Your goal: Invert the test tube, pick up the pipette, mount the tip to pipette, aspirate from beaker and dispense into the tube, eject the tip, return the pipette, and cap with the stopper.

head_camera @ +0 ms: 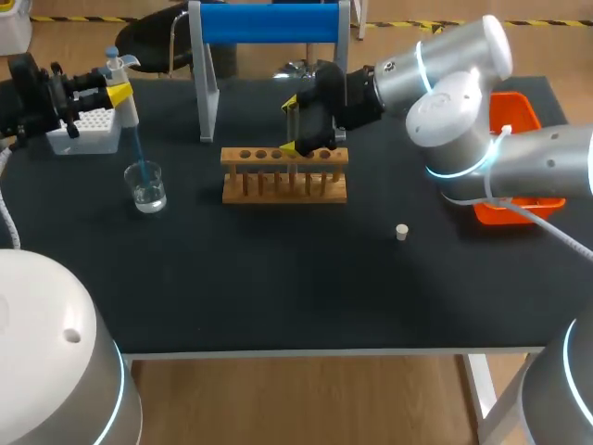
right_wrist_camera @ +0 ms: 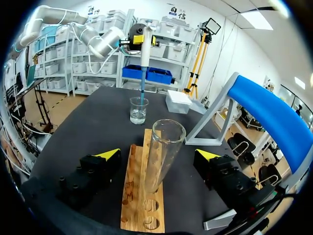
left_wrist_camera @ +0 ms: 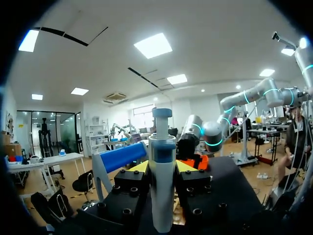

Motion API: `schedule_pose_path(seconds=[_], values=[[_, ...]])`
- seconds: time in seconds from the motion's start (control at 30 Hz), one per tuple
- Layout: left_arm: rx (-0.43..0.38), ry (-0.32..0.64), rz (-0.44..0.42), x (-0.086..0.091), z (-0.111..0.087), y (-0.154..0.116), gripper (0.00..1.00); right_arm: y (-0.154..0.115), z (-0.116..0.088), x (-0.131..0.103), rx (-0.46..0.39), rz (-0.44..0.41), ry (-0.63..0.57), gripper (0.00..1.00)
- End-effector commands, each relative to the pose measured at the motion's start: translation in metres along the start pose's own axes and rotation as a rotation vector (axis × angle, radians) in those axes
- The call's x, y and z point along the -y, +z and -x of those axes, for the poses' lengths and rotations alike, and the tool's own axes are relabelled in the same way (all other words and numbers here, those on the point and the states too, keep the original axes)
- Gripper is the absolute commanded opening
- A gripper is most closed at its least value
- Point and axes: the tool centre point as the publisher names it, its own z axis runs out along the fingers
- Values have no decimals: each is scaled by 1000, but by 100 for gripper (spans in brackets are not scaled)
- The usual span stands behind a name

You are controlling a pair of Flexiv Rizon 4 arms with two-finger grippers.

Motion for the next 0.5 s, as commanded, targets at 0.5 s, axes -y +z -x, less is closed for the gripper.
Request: schedule_pose_path(seconds=[0.5], values=[[-58, 2, 66, 69, -16, 47, 0, -1, 0, 0, 0, -2, 0, 100]])
